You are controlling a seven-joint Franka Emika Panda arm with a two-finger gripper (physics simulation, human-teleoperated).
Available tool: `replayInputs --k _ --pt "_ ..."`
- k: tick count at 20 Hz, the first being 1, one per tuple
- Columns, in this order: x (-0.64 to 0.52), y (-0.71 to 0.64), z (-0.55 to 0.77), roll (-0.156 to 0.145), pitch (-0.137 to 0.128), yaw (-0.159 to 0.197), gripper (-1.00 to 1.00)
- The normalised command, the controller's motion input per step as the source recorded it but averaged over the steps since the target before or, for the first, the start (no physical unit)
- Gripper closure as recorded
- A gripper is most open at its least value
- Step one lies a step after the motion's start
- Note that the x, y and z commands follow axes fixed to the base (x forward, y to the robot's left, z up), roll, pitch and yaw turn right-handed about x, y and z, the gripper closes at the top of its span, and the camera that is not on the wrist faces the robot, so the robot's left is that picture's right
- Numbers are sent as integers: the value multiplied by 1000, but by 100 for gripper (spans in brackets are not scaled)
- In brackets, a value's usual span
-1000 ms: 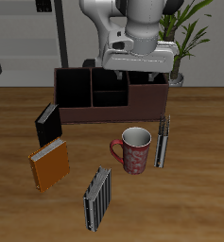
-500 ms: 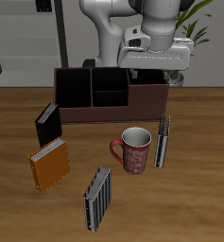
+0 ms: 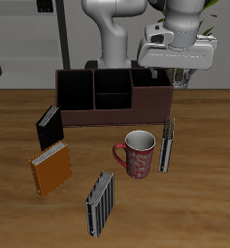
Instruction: Place the left striped book into the back desk caddy's left compartment
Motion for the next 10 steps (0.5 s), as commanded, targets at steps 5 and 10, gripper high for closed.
replayInputs --k 5,10 --pt "124 178 -29 22 -49 9 -100" --pt "260 17 -189 12 -51 -20 -100"
